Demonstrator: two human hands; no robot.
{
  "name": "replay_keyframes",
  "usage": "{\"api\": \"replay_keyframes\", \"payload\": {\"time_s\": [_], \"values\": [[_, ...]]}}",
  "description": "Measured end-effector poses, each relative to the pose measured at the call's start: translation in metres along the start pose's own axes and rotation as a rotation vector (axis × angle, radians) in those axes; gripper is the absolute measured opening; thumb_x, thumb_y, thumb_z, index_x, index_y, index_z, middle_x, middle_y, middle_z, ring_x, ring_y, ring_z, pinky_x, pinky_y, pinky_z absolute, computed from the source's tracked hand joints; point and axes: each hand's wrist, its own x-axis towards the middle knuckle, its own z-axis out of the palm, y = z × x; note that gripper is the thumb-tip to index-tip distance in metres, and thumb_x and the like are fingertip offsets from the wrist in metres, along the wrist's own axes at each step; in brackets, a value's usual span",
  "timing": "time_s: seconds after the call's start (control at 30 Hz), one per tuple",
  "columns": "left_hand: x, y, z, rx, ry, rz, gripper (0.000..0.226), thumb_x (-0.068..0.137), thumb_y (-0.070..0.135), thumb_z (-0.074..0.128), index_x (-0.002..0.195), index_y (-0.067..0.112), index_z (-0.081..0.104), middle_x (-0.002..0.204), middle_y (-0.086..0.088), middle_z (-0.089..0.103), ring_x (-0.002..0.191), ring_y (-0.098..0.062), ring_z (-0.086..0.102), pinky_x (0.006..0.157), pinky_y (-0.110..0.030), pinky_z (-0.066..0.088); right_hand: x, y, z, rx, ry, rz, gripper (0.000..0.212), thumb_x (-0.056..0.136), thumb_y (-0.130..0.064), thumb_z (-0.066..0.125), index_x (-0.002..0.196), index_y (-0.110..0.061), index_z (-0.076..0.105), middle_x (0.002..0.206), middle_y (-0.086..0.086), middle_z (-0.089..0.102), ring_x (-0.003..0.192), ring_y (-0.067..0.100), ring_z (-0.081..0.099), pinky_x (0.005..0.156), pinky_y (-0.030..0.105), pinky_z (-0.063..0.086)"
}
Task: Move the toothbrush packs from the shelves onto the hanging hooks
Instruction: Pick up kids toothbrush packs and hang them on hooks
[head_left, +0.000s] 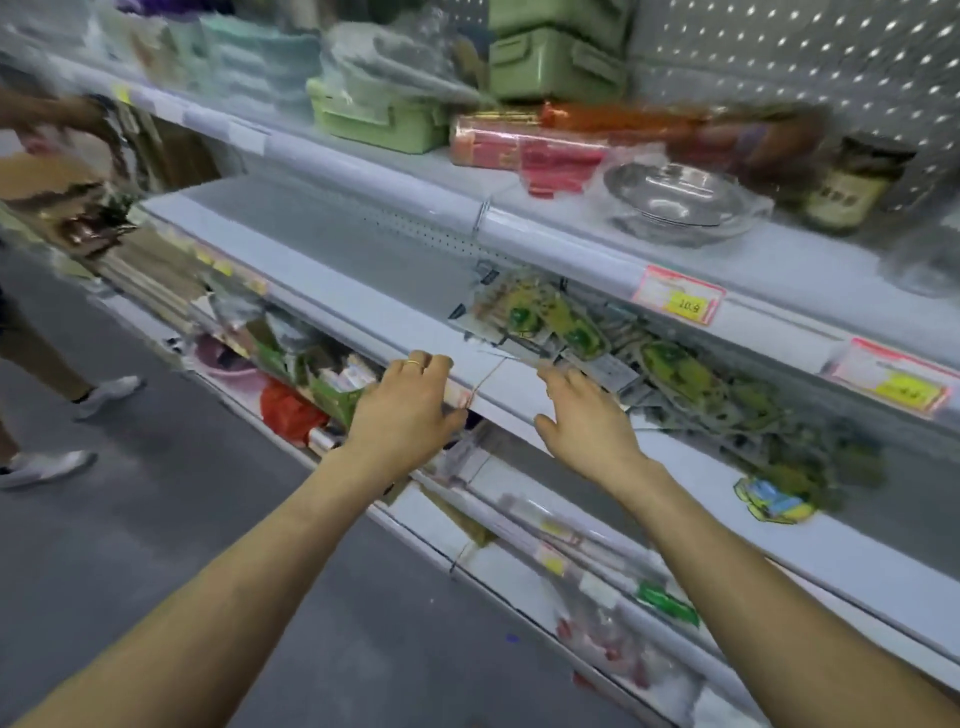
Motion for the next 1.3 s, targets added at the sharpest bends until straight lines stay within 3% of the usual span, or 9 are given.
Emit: {"api": "replay_keyframes", "payload": {"time_s": [0.23, 0.33, 0.5, 0.6, 0.7, 0.77, 0.87, 1.03, 1.3], "values": [[0.090, -0.046, 0.052, -0.070, -0.125, 0.062, 0.055, 0.100, 0.047, 0.059, 0.143, 0.015, 0.047, 0.140, -0.009, 0.052, 0.130, -0.034, 0.050, 0.095, -0.052, 0.053, 0.069, 0.037, 0.040, 0.095, -0.047, 0.236, 0.048, 0.102, -0.027, 0.058, 0.147, -0.012, 0.047, 0.143, 0.017, 0.053, 0.128, 0.039, 0.053, 0.098, 0.046, 0.049], [0.137, -0.055, 0.075, -0.067, -0.173, 0.108, 0.053, 0.101, 0.046, 0.056, 0.143, 0.015, 0.045, 0.141, -0.009, 0.052, 0.128, -0.033, 0.050, 0.095, -0.051, 0.052, 0.111, 0.051, 0.048, 0.134, -0.037, 0.365, 0.045, 0.103, -0.028, 0.055, 0.145, -0.012, 0.049, 0.131, 0.022, 0.061, 0.118, 0.041, 0.058, 0.086, 0.044, 0.051], [0.206, -0.066, 0.118, -0.053, -0.146, 0.217, 0.054, 0.103, 0.047, 0.052, 0.147, 0.017, 0.043, 0.145, -0.007, 0.049, 0.131, -0.031, 0.047, 0.097, -0.049, 0.049, 0.182, 0.083, 0.064, 0.093, 0.097, 0.450, 0.055, 0.103, -0.032, 0.057, 0.151, -0.009, 0.044, 0.152, 0.023, 0.045, 0.136, 0.041, 0.047, 0.102, 0.047, 0.045], [0.228, -0.074, 0.135, -0.059, -0.102, 0.249, 0.051, 0.104, 0.047, 0.051, 0.144, 0.017, 0.046, 0.142, -0.007, 0.051, 0.129, -0.031, 0.049, 0.094, -0.047, 0.049, 0.209, 0.098, 0.062, 0.057, 0.137, 0.424, 0.057, 0.108, -0.042, 0.049, 0.155, -0.011, 0.040, 0.155, 0.023, 0.045, 0.136, 0.041, 0.049, 0.103, 0.049, 0.047], [0.246, -0.076, 0.145, -0.057, -0.067, 0.259, 0.045, 0.105, 0.045, 0.049, 0.136, 0.012, 0.050, 0.135, -0.011, 0.053, 0.124, -0.034, 0.051, 0.091, -0.047, 0.049, 0.228, 0.107, 0.056, 0.182, 0.079, 0.430, 0.061, 0.107, -0.051, 0.049, 0.155, -0.015, 0.039, 0.149, 0.017, 0.054, 0.123, 0.032, 0.061, 0.086, 0.036, 0.046], [0.258, -0.074, 0.149, -0.071, -0.049, 0.258, 0.041, 0.106, 0.041, 0.048, 0.132, 0.010, 0.053, 0.134, -0.014, 0.055, 0.122, -0.036, 0.053, 0.092, -0.047, 0.048, 0.236, 0.107, 0.056, 0.272, 0.053, 0.442, 0.059, 0.105, -0.045, 0.054, 0.154, -0.016, 0.040, 0.147, 0.015, 0.057, 0.118, 0.029, 0.063, 0.081, 0.029, 0.041], [0.272, -0.067, 0.154, -0.060, 0.003, 0.262, 0.042, 0.104, 0.037, 0.047, 0.132, 0.008, 0.057, 0.135, -0.018, 0.057, 0.121, -0.039, 0.052, 0.094, -0.046, 0.046, 0.238, 0.107, 0.056, 0.345, 0.089, 0.422, 0.059, 0.100, -0.032, 0.064, 0.152, -0.015, 0.042, 0.146, 0.010, 0.055, 0.118, 0.026, 0.057, 0.084, 0.030, 0.042], [0.297, -0.042, 0.158, -0.107, 0.020, 0.259, 0.052, 0.101, 0.040, 0.049, 0.145, 0.013, 0.046, 0.141, -0.017, 0.057, 0.129, -0.039, 0.048, 0.101, -0.048, 0.039, 0.223, 0.108, 0.049, 0.452, 0.259, 0.459, 0.068, 0.092, -0.011, 0.073, 0.152, -0.013, 0.041, 0.140, 0.009, 0.056, 0.110, 0.027, 0.061, 0.079, 0.031, 0.048], [0.338, -0.004, 0.165, -0.057, -0.132, 0.187, 0.077, 0.096, 0.062, 0.050, 0.155, 0.017, 0.033, 0.154, -0.020, 0.047, 0.142, -0.041, 0.039, 0.113, -0.052, 0.033, 0.181, 0.102, 0.057, 0.727, 0.511, 0.546, 0.047, 0.094, -0.011, 0.075, 0.133, -0.012, 0.050, 0.119, 0.004, 0.064, 0.103, 0.025, 0.065, 0.078, 0.035, 0.055]]}}
